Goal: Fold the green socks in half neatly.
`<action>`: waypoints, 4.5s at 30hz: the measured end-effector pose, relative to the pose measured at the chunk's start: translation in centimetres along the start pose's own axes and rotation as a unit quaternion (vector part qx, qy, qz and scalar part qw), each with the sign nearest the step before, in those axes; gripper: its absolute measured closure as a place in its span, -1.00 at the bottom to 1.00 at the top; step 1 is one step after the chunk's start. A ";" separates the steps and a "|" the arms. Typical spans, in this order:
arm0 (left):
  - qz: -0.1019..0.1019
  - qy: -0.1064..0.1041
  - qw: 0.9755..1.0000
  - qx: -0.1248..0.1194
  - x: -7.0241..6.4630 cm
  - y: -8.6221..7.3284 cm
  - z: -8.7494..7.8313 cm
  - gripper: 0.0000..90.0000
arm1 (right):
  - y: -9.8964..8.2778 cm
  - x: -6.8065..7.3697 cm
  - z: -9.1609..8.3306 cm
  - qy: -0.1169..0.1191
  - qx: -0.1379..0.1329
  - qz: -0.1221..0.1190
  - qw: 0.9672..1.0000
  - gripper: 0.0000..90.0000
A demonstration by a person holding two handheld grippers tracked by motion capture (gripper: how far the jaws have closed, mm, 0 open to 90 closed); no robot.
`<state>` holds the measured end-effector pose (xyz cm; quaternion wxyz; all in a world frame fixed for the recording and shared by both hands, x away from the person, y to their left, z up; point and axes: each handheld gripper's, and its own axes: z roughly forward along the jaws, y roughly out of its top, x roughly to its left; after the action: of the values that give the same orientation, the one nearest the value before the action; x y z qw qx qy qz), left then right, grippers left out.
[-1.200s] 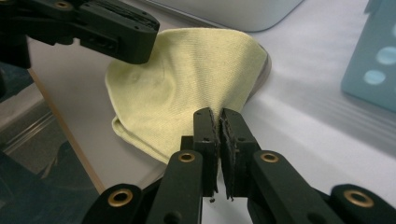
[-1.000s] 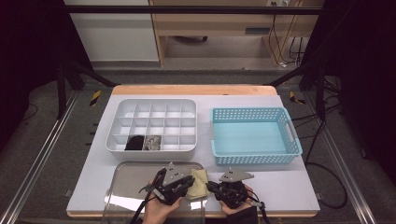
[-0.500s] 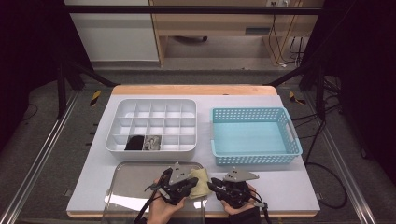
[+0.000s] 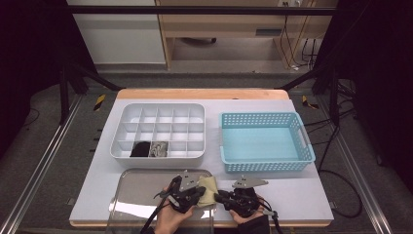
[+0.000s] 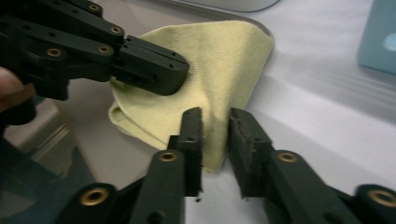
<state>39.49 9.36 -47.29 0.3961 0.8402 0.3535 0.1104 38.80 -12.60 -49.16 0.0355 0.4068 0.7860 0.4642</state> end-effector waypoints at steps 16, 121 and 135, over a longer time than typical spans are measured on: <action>-0.032 -0.013 0.999 -0.004 0.4 0.0 0.1 0.98 | 2.0 3.0 -0.7 0.004 -0.032 -0.100 0.994 0.92; -0.077 0.000 0.996 -0.036 2.3 -3.6 -3.3 -0.33 | 1.6 3.8 1.2 -0.025 0.015 -0.097 0.995 0.85; -0.081 -0.059 0.994 -0.035 2.2 -3.6 -2.6 0.00 | 1.4 3.4 1.2 -0.025 0.008 -0.087 0.996 0.87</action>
<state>38.04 13.93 -48.43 0.4528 0.7996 0.3924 0.0400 37.91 -9.11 -47.69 0.0922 0.3481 0.8211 0.4428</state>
